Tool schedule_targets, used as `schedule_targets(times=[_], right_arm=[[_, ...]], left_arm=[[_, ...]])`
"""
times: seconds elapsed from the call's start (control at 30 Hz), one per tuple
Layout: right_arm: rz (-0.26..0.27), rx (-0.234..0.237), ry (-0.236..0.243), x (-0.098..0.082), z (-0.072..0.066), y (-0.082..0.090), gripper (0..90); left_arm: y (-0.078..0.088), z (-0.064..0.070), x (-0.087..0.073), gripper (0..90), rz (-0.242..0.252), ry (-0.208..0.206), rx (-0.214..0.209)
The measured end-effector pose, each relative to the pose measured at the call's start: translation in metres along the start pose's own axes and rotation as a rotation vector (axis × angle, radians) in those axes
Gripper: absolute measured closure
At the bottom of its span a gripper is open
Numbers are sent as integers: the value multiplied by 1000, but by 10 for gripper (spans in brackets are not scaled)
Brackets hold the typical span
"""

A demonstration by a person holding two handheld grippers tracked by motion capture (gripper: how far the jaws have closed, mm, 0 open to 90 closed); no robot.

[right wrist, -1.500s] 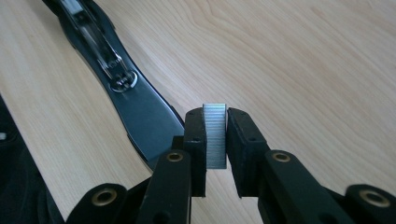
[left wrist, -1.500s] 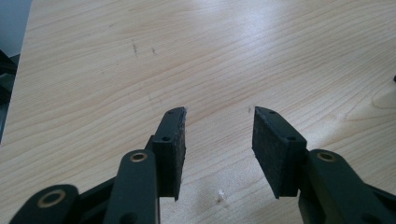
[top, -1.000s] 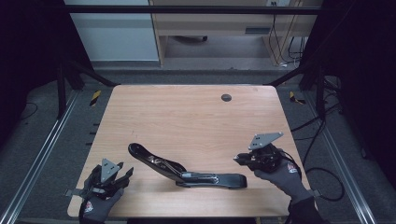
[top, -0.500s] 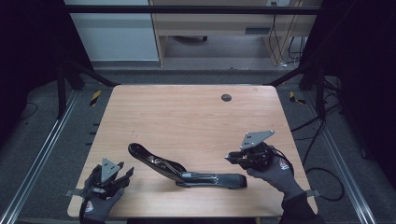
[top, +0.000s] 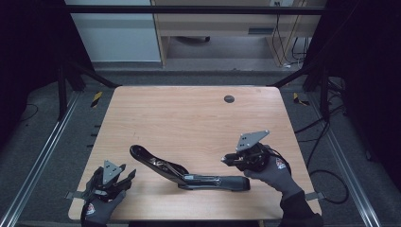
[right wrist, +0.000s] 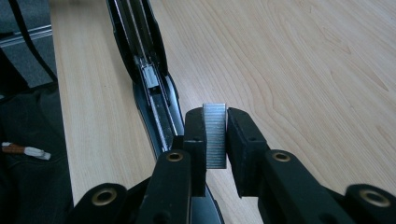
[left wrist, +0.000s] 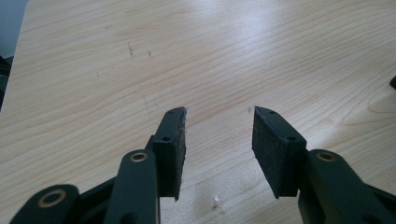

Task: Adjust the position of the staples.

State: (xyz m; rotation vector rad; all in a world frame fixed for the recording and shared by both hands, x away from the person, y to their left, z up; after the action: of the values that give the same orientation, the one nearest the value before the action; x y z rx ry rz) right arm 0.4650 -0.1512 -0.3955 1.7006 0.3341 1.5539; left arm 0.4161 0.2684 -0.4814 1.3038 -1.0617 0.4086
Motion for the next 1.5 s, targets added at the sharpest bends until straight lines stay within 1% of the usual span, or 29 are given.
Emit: schedule_targets(times=[0.4, 0.7, 0.83, 0.97, 1.1, 1.17, 1.3, 1.43, 1.5], right_arm=[[-14, 45, 35, 6, -4, -7, 785], [-27, 68, 53, 9, -6, -12, 785], [-43, 78, 59, 11, -7, -16, 785], [-55, 95, 82, 14, -8, -20, 785], [-67, 103, 86, 16, -9, -23, 785], [-79, 107, 87, 16, -9, -26, 785], [-82, 116, 93, 17, -10, -28, 785], [-101, 123, 112, 19, -11, -32, 785], [-110, 128, 115, 21, -13, -33, 785]], left_arm=[[0, 0, 0, 551, 1, 1, 0], [0, 0, 0, 550, 3, -4, -3], [0, 0, 0, 550, 5, -7, 2], [0, 0, 0, 550, 4, -3, 3], [0, 0, 0, 550, 3, -10, 5], [0, 0, 0, 549, 4, -8, 4], [0, 0, 0, 550, 4, -8, 2], [-1, 0, 0, 549, 0, -11, -2], [-1, 0, 0, 549, 4, -6, -7]])
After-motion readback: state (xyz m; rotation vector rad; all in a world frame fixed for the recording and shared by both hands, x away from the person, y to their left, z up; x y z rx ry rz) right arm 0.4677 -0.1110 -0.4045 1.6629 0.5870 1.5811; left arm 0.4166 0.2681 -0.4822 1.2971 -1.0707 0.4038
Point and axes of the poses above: each handheld gripper's, and its own axes: y roughly backward along the jaws, x roughly out of its top, z roughly to its right, the point moved 2 cm from there along -y, roughly forward along the jaws, and after that the axes turned 3 degrees about y, right-handed, at the moved point
